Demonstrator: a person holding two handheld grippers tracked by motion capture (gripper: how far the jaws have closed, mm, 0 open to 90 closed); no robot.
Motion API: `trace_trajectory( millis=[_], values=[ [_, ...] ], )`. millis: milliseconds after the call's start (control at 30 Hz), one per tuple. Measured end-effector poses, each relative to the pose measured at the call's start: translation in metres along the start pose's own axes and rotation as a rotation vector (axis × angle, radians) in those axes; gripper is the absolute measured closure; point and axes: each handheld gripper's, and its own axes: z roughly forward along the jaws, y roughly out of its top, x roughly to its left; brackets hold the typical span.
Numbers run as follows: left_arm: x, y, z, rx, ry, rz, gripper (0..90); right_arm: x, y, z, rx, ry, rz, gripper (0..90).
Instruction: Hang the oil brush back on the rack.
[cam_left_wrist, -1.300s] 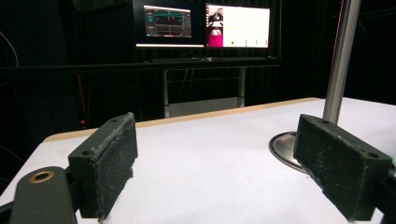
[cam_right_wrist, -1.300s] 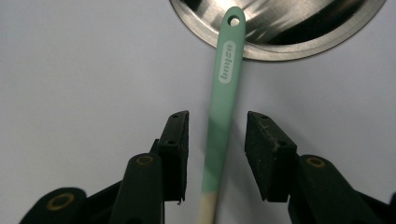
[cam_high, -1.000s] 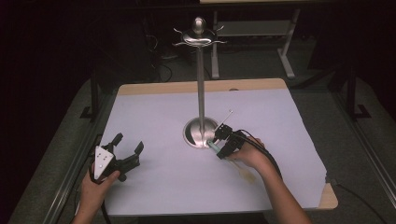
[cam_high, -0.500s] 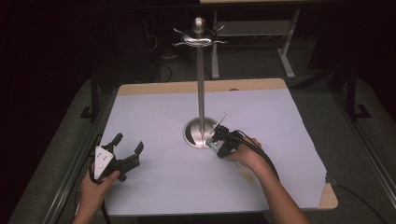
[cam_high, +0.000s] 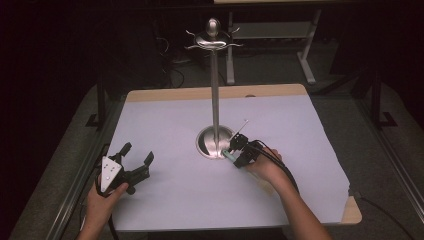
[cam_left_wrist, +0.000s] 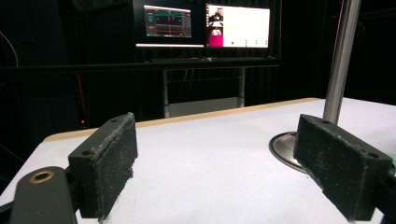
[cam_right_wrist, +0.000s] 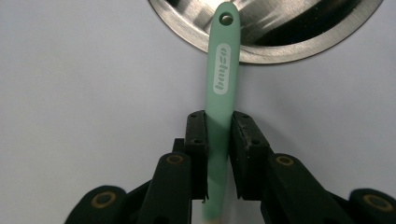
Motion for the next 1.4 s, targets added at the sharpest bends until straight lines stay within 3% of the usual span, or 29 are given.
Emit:
trace_trajectory(
  millis=[233,700,1400],
  values=[
    [0.0,0.0,0.0,-0.001,-0.001,0.001,13.2,-0.006,-0.007,-0.008,-0.059,0.018,0.019,77.9],
    [0.0,0.0,0.0,-0.001,0.0,0.001,13.2,-0.024,-0.024,-0.033,-0.264,0.054,0.062,78.3],
    [0.0,0.0,0.0,-0.001,0.0,0.001,13.2,-0.041,-0.045,-0.063,-0.503,0.052,0.088,78.5]
  ],
)
